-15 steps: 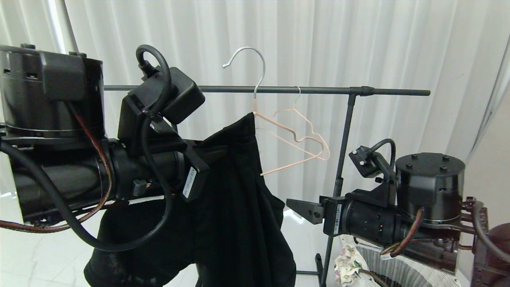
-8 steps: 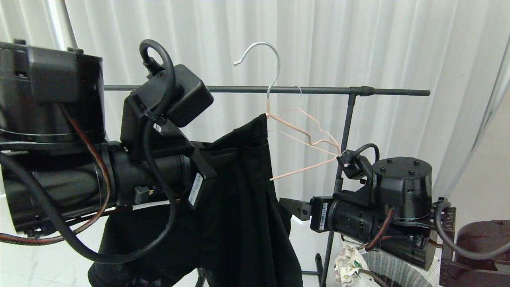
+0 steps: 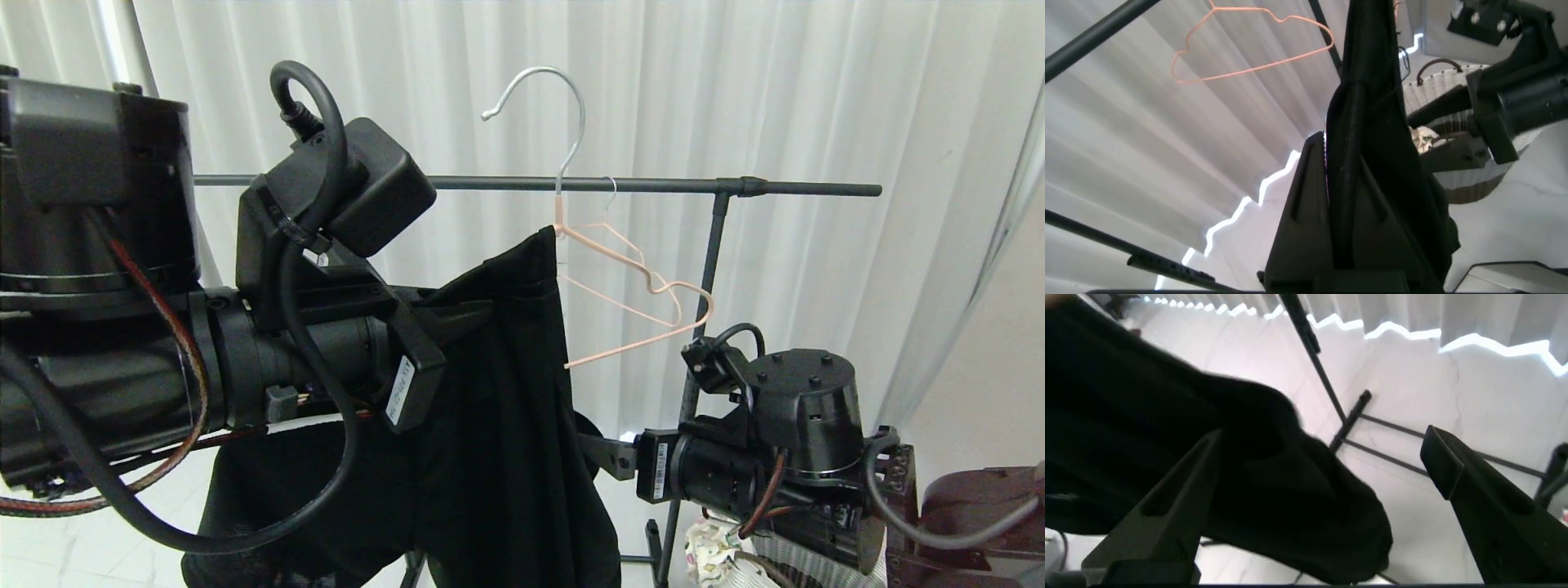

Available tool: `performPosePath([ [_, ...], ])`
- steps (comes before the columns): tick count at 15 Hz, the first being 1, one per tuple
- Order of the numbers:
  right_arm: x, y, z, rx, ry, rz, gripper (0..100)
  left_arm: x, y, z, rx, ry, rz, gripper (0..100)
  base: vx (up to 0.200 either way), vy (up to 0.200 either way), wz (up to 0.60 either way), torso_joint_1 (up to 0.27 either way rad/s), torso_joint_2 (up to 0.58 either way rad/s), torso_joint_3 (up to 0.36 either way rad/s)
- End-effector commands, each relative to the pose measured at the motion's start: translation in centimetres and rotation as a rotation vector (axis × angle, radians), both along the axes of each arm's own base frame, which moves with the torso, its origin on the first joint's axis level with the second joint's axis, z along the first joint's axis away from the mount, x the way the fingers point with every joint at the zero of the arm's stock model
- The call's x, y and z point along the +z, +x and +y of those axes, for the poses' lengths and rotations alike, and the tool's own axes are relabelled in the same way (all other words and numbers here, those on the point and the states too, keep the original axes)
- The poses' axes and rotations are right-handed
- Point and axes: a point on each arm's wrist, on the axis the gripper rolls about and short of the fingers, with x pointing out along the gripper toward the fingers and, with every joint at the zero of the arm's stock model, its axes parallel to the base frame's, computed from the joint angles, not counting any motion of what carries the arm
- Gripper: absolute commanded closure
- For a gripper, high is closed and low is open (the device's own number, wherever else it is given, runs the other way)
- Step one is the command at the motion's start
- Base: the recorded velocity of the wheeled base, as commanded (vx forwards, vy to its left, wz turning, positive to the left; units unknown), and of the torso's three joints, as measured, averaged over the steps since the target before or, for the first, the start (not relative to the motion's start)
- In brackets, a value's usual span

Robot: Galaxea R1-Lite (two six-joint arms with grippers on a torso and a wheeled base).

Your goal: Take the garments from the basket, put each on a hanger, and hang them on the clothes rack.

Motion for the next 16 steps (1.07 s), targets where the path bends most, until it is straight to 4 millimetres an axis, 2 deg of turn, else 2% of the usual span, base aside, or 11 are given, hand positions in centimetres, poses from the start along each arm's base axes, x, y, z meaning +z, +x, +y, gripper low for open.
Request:
performPosePath([
  [1,-1.0,-0.5,-0.6,-0.001,-0.035,0.026,0,0.1,-0.1,0.1,0.0,-0.004,-0.005,100,0.0,0.0,0.0,0.0,0.0,0.0],
  [7,-2.0,-0.3,-1.7,-0.049,-0.077,0.044,0,0.3,-0.5,0.4,-0.001,-0.007,-0.013,100,0.0,0.0,0.0,0.0,0.0,0.0],
  [11,-3.0,0.7,-3.9,-0.099,-0.162,0.032,0,0.1,-0.9,0.8,-0.001,-0.004,-0.012,100,0.0,0.0,0.0,0.0,0.0,0.0],
  [16,-3.0,2.9,-6.8,-0.175,-0.247,-0.026,0,-1.4,-1.3,1.1,-0.001,0.03,0.024,100,0.0,0.0,0.0,0.0,0.0,0.0],
])
